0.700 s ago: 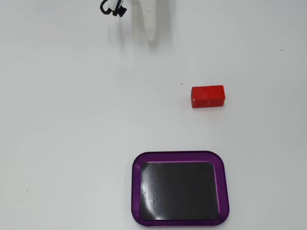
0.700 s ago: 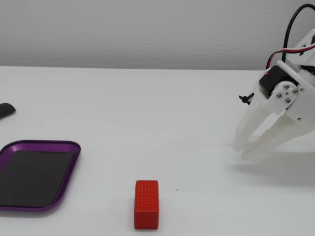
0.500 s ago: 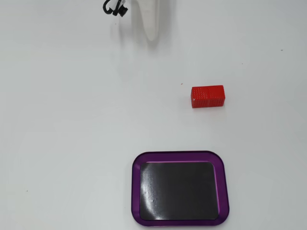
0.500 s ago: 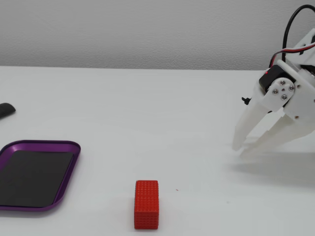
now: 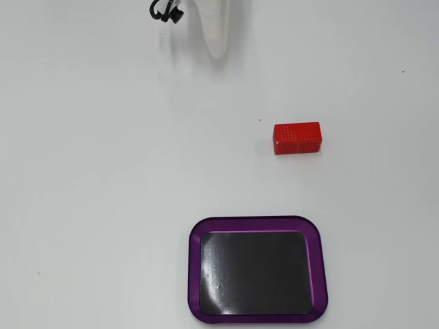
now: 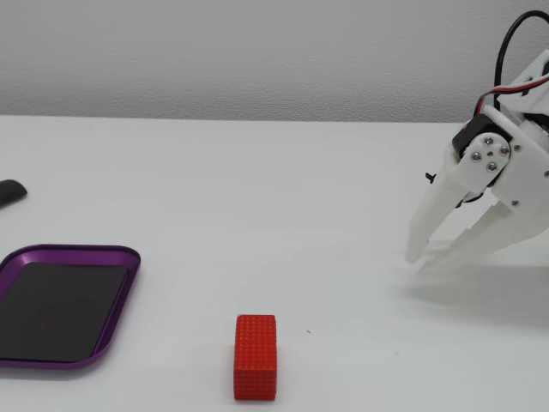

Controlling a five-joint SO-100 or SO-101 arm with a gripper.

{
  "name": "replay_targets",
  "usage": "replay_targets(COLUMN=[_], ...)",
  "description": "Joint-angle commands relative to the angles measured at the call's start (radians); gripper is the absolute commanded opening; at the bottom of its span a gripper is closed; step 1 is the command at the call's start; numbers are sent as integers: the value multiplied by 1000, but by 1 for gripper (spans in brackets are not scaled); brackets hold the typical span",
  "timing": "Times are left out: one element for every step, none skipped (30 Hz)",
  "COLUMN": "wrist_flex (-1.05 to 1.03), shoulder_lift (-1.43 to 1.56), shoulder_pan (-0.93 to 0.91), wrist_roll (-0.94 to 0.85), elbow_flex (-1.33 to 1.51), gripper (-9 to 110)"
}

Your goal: Pick up the cube and place it in the box.

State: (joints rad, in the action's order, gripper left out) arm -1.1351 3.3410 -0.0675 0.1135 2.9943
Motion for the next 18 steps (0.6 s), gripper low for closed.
replay_targets(wrist_flex=[-12, -14, -14, -12, -8, -6, -6, -8, -17, -28, -52, -75, -98, -124, -150, -173, -192, -204], shoulder_lift=[74, 37, -17, -84, -163, -247, -339, -431, -525, -614, -692, -772, -856, -933, -1005, -1071, -1132, -1189], shoulder_pan=[-8, -8, -8, -8, -8, -6, -6, -6, -6, -5, 5, 9, 23, 52, 80, 101, 120, 135], wrist_roll=[6, 6, 6, 6, 6, 6, 6, 5, 5, 5, 5, 5, 5, 3, 3, 3, 3, 3], elbow_flex=[-138, -186, -233, -282, -337, -402, -469, -538, -606, -672, -735, -802, -871, -937, -996, -1048, -1083, -1118], gripper=[0, 0, 0, 0, 0, 0, 0, 0, 0, 0, 0, 0, 0, 0, 0, 0, 0, 0])
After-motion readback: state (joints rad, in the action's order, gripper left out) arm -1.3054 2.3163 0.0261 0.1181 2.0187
